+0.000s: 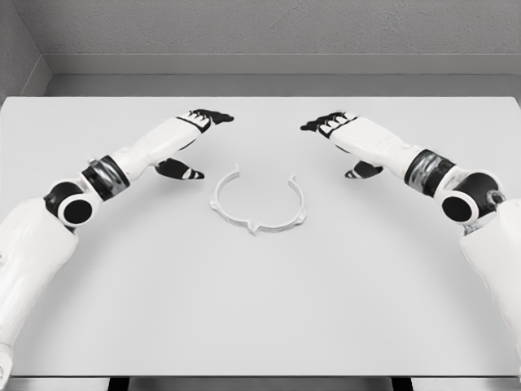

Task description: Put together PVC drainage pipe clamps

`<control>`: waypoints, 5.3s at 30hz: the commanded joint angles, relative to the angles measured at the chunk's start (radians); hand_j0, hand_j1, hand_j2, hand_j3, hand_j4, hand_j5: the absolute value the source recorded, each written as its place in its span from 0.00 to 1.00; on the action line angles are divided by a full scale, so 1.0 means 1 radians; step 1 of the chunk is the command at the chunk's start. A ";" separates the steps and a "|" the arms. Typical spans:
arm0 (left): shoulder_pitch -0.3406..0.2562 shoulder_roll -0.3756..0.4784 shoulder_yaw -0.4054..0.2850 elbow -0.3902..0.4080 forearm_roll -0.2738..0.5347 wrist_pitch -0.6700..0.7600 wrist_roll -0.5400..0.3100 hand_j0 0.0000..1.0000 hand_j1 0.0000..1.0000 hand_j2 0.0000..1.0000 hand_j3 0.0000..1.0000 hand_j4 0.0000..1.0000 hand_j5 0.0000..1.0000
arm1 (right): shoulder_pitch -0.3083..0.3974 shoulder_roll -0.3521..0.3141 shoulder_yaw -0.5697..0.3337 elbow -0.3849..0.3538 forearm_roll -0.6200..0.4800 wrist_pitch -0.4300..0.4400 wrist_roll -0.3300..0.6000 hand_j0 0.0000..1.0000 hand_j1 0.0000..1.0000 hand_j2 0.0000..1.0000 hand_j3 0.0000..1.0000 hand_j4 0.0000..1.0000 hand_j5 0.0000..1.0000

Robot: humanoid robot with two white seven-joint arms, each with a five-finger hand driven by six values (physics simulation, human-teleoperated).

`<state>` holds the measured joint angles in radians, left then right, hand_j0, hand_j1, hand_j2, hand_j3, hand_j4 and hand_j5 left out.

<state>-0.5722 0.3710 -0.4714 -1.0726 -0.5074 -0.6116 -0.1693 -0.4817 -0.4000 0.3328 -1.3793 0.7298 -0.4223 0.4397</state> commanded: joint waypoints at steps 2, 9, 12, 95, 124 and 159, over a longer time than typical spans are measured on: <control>0.000 -0.018 -0.015 0.025 0.006 0.001 0.001 1.00 1.00 1.00 1.00 1.00 1.00 | 0.000 0.012 0.017 0.025 -0.001 0.003 -0.001 1.00 1.00 1.00 1.00 1.00 1.00; 0.000 -0.038 -0.023 0.036 -0.008 0.001 0.001 1.00 1.00 1.00 1.00 1.00 1.00 | -0.002 0.032 0.057 0.025 0.000 0.005 0.001 1.00 1.00 1.00 1.00 1.00 1.00; 0.002 -0.040 -0.023 0.042 -0.014 0.001 -0.001 1.00 1.00 1.00 1.00 1.00 1.00 | 0.000 0.041 0.057 0.025 0.000 0.005 0.001 1.00 1.00 1.00 1.00 1.00 1.00; 0.014 0.065 -0.059 -0.013 0.020 0.001 0.004 1.00 1.00 1.00 1.00 1.00 1.00 | -0.064 0.121 0.118 0.057 0.086 0.059 0.039 1.00 1.00 1.00 1.00 1.00 1.00; -0.009 0.077 -0.056 -0.006 0.024 0.001 0.002 1.00 1.00 1.00 1.00 1.00 1.00 | 0.209 -0.046 0.057 -0.374 0.076 0.091 0.050 1.00 1.00 1.00 1.00 1.00 1.00; -0.014 0.092 -0.058 -0.009 0.024 0.001 0.004 1.00 1.00 1.00 1.00 1.00 1.00 | 0.152 0.026 0.132 -0.274 0.086 0.114 0.063 1.00 1.00 1.00 1.00 1.00 1.00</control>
<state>-0.5860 0.4628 -0.5302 -1.0810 -0.4902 -0.6117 -0.1661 -0.3298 -0.3761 0.4653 -1.6573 0.8188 -0.3095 0.5036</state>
